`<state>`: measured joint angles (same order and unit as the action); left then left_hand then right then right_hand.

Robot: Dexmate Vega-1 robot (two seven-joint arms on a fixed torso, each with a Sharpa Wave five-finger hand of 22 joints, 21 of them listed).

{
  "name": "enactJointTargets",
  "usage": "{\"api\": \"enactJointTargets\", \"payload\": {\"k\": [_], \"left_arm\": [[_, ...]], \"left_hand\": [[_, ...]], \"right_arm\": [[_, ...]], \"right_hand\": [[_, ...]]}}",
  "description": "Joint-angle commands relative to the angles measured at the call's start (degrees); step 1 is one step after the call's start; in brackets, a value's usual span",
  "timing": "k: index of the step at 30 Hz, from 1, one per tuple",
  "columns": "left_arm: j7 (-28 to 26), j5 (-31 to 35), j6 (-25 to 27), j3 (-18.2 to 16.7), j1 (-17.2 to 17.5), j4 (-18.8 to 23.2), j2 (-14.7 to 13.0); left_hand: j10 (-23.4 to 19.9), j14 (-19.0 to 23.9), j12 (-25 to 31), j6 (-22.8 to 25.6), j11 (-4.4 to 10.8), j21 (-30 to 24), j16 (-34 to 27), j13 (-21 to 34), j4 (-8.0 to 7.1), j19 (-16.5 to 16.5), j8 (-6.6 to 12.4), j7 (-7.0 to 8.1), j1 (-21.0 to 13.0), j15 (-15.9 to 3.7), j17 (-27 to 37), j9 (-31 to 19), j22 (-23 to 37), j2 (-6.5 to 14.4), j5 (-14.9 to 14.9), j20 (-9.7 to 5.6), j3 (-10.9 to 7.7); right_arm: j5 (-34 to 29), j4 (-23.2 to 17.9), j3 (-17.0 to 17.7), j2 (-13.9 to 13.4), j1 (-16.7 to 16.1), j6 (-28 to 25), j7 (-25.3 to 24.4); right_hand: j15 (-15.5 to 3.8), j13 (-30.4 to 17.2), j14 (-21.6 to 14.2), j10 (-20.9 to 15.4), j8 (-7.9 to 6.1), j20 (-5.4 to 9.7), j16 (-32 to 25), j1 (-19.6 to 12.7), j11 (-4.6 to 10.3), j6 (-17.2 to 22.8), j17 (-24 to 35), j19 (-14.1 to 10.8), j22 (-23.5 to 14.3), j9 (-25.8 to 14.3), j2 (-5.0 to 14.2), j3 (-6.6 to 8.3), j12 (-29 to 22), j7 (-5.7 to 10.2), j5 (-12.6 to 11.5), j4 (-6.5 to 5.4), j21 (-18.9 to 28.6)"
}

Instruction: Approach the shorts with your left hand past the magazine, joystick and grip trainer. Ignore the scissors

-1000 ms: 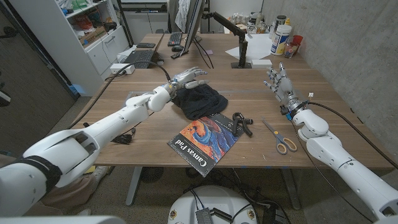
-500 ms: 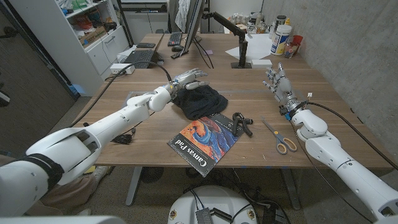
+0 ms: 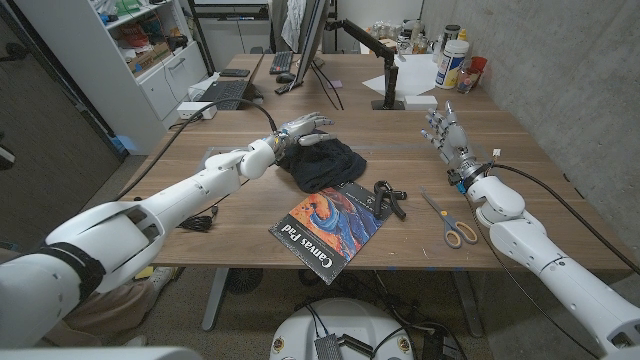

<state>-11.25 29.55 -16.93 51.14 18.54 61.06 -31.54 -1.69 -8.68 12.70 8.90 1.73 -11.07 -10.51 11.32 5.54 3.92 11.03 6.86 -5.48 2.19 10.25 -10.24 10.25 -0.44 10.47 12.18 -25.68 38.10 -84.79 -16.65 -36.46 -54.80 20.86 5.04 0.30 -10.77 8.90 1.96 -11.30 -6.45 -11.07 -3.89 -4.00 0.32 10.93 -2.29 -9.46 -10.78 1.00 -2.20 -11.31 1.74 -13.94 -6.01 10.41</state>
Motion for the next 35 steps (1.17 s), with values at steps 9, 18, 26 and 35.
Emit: {"api": "enactJointTargets", "payload": {"k": [9, 18, 26, 35], "left_arm": [[-0.03, 0.91, -1.05, 2.45, -2.14, -4.01, 1.43], [-0.04, 1.03, -1.60, 3.35, -2.99, -5.57, 2.16], [0.12, 1.05, -1.50, 4.01, -3.41, -6.48, 2.67], [-0.28, 0.96, -2.03, 4.62, -3.96, -7.87, 3.22]], "left_hand": [[0.31, -0.58, 0.02, 0.13, 0.20, -0.03, 0.05, 0.16, 0.43, 0.37, -0.16, -0.21, -0.25, 0.18, 0.15, -0.27, 0.09, 0.67, -0.28, 0.03, -0.13], [0.34, -0.59, 0.01, 0.16, 0.16, -0.05, 0.00, 0.17, 0.49, 0.38, -0.14, -0.24, -0.27, 0.21, 0.15, -0.27, 0.10, 0.72, -0.29, 0.03, -0.15], [0.32, -0.60, 0.02, 0.13, 0.03, -0.07, -0.02, 0.17, 0.53, 0.36, -0.15, -0.21, -0.28, 0.23, 0.15, -0.27, 0.10, 0.75, -0.29, 0.02, -0.17], [0.32, -0.72, 0.02, 0.11, 0.07, -0.10, -0.03, 0.18, 0.59, 0.34, -0.16, -0.21, -0.29, 0.29, 0.15, -0.27, 0.11, 0.78, -0.30, 0.02, -0.18]], "right_arm": [[-0.05, -0.04, -0.30, -0.23, 0.83, -0.85, 0.46], [-0.08, 0.04, -0.31, -0.26, 0.73, -0.69, 0.57], [-0.03, 0.32, -0.27, -0.35, 1.07, -0.84, 0.72], [-0.24, 0.93, -0.34, -0.09, 1.37, -0.47, 0.71]], "right_hand": [[-0.07, -0.22, 0.54, -0.13, -0.29, 0.10, -0.16, -0.61, -0.31, 0.35, 0.13, 0.32, -0.23, -0.12, 0.45, -0.11, -0.30, 0.37, -0.02, 0.19, 0.29], [-0.11, -0.22, 0.53, -0.13, -0.28, 0.11, -0.17, -0.67, -0.50, 0.42, 0.13, 0.31, -0.23, -0.12, 0.48, -0.13, -0.30, 0.39, 0.00, 0.23, 0.30], [-0.11, -0.22, 0.54, -0.16, -0.27, 0.10, -0.17, -0.72, -0.47, 0.48, 0.13, 0.31, -0.23, -0.12, 0.53, -0.15, -0.30, 0.37, 0.01, 0.26, 0.30], [-0.08, -0.22, 0.56, -0.10, -0.23, 0.09, -0.17, -0.78, -0.42, 0.50, 0.13, 0.38, -0.23, -0.13, 0.58, -0.17, -0.27, 0.39, 0.02, 0.30, 0.28]]}}
